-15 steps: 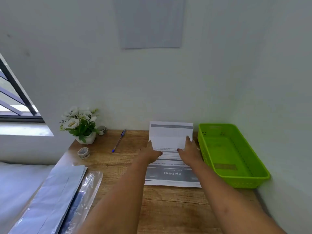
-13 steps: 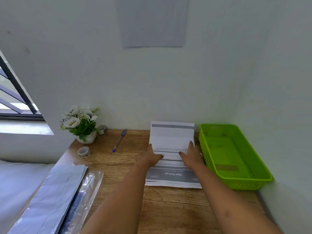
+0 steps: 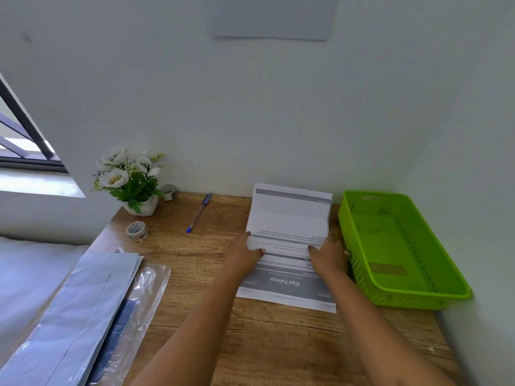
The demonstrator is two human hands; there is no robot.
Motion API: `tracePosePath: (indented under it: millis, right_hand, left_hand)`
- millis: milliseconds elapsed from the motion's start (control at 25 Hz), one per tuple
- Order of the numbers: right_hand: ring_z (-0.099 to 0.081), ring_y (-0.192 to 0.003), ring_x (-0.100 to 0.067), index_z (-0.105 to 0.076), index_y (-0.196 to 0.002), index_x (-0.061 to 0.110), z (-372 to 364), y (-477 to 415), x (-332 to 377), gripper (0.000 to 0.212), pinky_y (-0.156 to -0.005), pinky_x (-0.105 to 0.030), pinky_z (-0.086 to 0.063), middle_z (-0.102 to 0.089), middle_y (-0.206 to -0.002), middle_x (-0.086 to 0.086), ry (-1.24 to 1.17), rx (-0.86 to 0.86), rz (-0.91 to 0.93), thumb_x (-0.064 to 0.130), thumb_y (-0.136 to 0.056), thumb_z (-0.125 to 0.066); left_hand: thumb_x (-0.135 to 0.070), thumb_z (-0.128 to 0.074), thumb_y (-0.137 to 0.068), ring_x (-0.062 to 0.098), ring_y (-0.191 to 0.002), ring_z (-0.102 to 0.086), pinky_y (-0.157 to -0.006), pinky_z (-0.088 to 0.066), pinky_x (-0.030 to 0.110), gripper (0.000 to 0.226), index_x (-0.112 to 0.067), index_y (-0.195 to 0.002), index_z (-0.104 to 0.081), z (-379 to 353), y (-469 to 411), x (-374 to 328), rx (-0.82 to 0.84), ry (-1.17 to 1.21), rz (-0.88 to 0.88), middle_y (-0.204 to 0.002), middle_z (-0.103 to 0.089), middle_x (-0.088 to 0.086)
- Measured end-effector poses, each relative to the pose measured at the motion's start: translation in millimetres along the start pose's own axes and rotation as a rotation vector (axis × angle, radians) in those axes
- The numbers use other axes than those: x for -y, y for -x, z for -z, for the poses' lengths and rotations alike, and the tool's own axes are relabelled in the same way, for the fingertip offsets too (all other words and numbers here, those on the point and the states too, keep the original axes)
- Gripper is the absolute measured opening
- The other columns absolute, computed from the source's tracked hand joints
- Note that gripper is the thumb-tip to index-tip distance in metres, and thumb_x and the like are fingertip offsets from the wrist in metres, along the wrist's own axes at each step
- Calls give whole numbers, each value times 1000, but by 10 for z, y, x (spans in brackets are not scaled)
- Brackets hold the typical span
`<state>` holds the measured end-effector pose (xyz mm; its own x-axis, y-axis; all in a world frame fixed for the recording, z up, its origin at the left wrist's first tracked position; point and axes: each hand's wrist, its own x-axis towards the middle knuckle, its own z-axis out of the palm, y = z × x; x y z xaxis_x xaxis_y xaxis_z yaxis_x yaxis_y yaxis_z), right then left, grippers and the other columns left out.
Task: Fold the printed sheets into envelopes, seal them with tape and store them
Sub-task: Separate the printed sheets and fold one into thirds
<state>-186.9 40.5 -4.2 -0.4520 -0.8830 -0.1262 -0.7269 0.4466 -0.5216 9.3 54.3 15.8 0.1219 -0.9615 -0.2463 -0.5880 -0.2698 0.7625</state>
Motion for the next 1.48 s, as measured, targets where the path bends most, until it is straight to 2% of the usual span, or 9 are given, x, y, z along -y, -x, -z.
tracePosePath:
  millis: [120, 320, 480, 600, 760, 920, 1120, 1280, 1480]
  right_hand:
    - [-45, -122, -38, -45, -131, 8, -80, 40, -112, 54, -101, -41, -38, -48, -135, -16, -81, -21, 14, 30, -85, -62]
    - [-56, -113, -32, -54, -122, 12, -63, 238, -144, 42, -98, -45, -45, -59, -126, -11, -350, -20, 72, 17, -82, -67]
    - [-58, -114, -17, -46, -133, 29, 74, 672, -258, 59, -99, -41, -48, -61, -124, 5, -609, 200, 197, 3, -84, -66]
    - [-59, -113, -14, -40, -137, 34, 74, 1010, -383, 70, -96, -41, -52, -57, -126, 8, -711, 300, 206, 2, -82, -69]
    - [-63, -103, -8, -47, -125, 37, 88, 1225, -495, 63, -86, -32, -57, -62, -113, 11, -765, 355, 290, -2, -81, -69]
    - [-65, -100, -16, -59, -119, 27, 105, 1274, -480, 48, -80, -30, -57, -63, -117, -3, -682, 377, 335, -3, -82, -67]
    - [-64, -92, -23, -52, -130, 5, 60, 1667, -500, 49, -65, -27, -59, -62, -116, -16, -923, 350, 253, -13, -84, -58]
    - [-59, -98, -29, -48, -133, 4, -45, 2142, -486, 53, -66, -33, -53, -56, -128, -22, -1158, 191, 161, -16, -85, -55]
    - [-60, -83, -23, -35, -144, 20, -191, 2566, -215, 62, -58, -33, -52, -54, -121, -14, -1546, 7, 117, -9, -91, -49]
  left_hand:
    - [-28, -68, -84, 26, -130, -42, -109, -37, 40, 66, -19, -142, -39, 64, 63, 73, 16, 71, 2, -143, -45, 6]
    - [-29, -71, -82, 23, -127, -42, -107, -37, 38, 66, -23, -141, -41, 130, 276, 156, -14, 10, -59, -140, -47, 3]
    - [-36, -68, -83, 18, -136, -31, -111, -28, 37, 67, -29, -142, -38, 273, 610, 447, -5, -69, -110, -149, -34, -4]
    - [-46, -63, -83, 15, -142, -19, -115, -18, 34, 68, -33, -143, -34, 359, 918, 708, 6, -244, -204, -155, -20, -7]
    - [-60, -43, -87, 17, -144, -3, -117, -12, 34, 69, -39, -147, -19, 371, 1224, 952, -6, -544, -294, -158, -7, -4]
    - [-68, -32, -86, 26, -146, 5, -117, -12, 42, 66, -42, -145, -18, 398, 1434, 1026, -222, -827, -355, -159, 3, 0]
    - [-69, -36, -85, 28, -144, -11, -115, -19, 44, 67, -36, -143, -31, 325, 1888, 1083, -298, -692, -387, -157, -18, 1]
    - [-62, -42, -88, 22, -128, -38, -100, -37, 37, 57, -31, -136, -42, 129, 2357, 1130, -391, -522, -448, -139, -43, 1]
    - [-64, -43, -86, 23, -104, -62, -86, -53, 37, 73, -32, -147, -18, -20, 2389, 1052, -195, -142, -415, -129, -57, 7]
